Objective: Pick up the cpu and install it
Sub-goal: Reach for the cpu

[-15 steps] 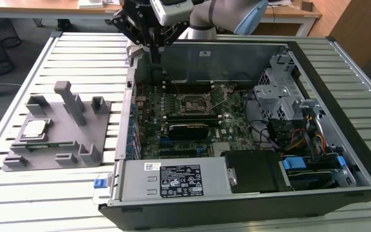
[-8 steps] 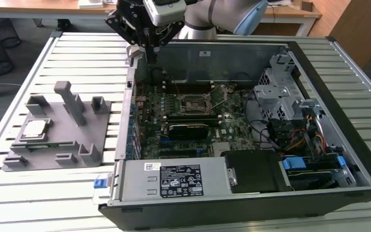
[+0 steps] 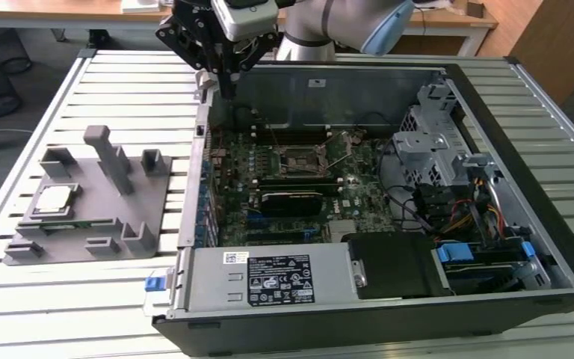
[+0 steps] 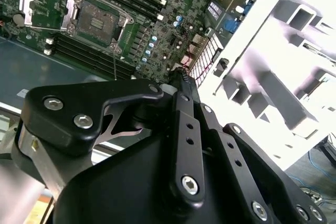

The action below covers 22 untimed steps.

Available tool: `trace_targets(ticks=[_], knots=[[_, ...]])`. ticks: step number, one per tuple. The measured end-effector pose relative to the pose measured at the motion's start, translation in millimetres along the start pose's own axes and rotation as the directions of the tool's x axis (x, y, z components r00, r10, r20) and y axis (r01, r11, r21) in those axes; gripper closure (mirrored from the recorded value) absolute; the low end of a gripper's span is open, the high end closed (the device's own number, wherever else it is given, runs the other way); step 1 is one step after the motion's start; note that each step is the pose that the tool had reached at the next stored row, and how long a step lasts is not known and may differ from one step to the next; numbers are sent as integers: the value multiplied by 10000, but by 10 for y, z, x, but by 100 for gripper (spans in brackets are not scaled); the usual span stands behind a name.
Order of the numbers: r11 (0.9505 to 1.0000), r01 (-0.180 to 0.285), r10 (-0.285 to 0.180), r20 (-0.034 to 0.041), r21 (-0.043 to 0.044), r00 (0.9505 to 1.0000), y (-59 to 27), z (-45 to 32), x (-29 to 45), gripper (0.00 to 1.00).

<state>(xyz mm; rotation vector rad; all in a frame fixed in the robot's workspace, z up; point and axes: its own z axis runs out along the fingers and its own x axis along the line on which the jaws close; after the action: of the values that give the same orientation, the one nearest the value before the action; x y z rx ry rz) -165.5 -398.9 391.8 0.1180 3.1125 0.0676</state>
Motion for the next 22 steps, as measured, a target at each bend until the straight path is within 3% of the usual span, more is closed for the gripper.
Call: trace_targets(ticks=[22], knots=[[10000,0,0,0,0,10000,-16,16,200,89]])
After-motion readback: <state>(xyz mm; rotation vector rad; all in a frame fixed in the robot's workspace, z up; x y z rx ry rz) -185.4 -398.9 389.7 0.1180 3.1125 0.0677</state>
